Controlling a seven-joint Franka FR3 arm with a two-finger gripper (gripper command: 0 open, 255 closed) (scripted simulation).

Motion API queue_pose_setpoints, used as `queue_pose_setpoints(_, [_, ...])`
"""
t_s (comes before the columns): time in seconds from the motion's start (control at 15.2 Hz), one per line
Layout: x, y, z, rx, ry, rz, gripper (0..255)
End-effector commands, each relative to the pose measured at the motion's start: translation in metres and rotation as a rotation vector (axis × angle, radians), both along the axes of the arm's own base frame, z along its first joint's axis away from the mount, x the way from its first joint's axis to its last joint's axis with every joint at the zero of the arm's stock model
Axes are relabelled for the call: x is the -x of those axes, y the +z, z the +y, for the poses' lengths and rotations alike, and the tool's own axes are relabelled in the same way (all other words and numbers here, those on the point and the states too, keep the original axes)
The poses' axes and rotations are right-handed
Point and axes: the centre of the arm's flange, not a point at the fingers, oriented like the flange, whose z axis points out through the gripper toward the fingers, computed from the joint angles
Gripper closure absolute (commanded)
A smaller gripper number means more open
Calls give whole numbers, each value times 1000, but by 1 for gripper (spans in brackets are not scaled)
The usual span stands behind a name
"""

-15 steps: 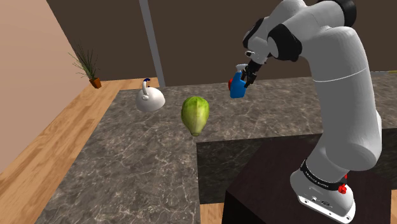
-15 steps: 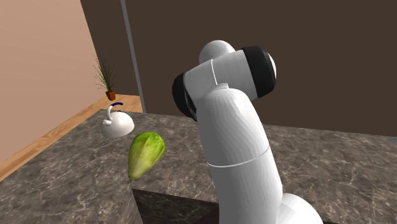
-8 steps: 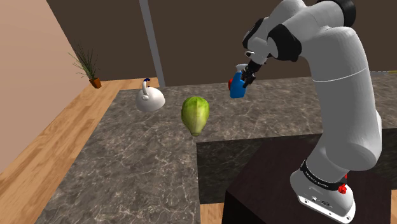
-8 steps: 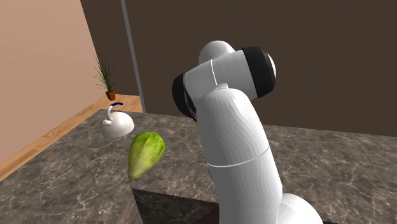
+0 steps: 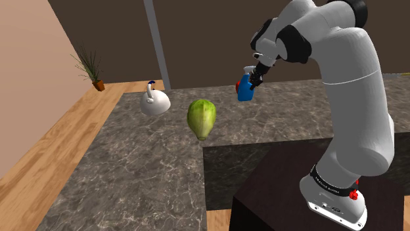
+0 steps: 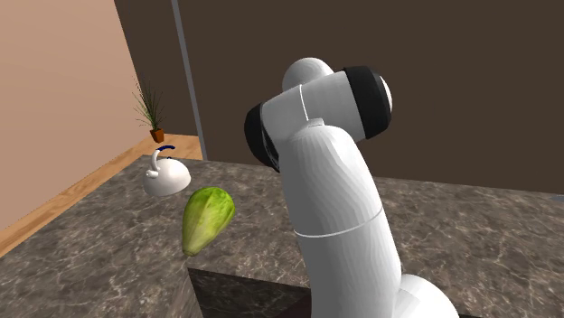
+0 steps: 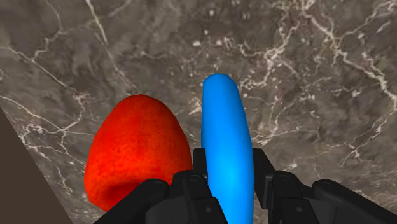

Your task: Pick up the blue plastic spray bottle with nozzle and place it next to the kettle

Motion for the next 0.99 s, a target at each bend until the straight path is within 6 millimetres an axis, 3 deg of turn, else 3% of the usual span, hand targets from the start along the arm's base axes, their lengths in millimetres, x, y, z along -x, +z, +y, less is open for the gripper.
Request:
queue_pose_setpoints(0.0, [0,0,0,0,0,0,255])
queue_pose_setpoints(0.92, [0,74,0,0,0,0,255])
